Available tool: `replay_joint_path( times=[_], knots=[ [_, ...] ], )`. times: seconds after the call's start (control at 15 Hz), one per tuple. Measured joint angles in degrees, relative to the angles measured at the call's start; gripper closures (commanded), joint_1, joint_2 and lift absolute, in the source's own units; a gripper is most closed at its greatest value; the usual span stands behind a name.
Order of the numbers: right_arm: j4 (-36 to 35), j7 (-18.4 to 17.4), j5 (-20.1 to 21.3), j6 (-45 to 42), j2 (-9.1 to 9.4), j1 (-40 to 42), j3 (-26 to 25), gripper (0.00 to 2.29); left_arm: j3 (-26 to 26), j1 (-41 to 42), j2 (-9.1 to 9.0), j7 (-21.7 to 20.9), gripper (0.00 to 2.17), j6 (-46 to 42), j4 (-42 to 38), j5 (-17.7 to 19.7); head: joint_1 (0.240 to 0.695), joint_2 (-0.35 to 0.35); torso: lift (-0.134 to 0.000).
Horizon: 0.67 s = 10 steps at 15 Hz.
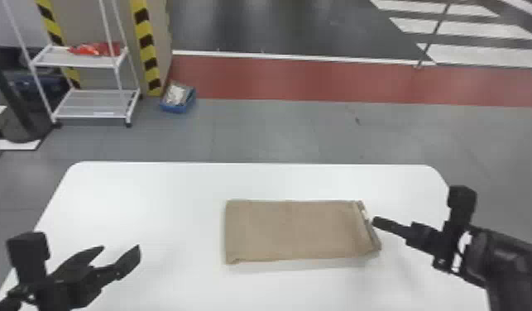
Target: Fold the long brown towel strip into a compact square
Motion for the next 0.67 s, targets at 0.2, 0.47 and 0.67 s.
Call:
replay_joint_path(
  times=[0.2, 0.47, 0.67],
  knots=[
    [0.04, 0.03, -0.74, -0.01, -0.09, 0.24, -0.01, 0.12, 0.03, -0.2, 0.0, 0.07, 0.08, -0.04, 0.18, 0.0, 0.695, -0.117, 0.0],
    [-0.06, -0.26, -1.14, -0.33, 0.24, -0.18, 1.21, 0.19, 0.59, -0.24, 0.0, 0.0, 0.08, -0.04, 0.19, 0.0, 0.695, -0.102, 0.0],
    [-0.06, -0.75, -1.25, -0.51, 0.79, -1.19, 3.29, 0.21, 0.79, -0.25, 0.0, 0.0, 0.08, -0.04, 0.24, 0.0, 0.695, -0.077, 0.0]
  ],
)
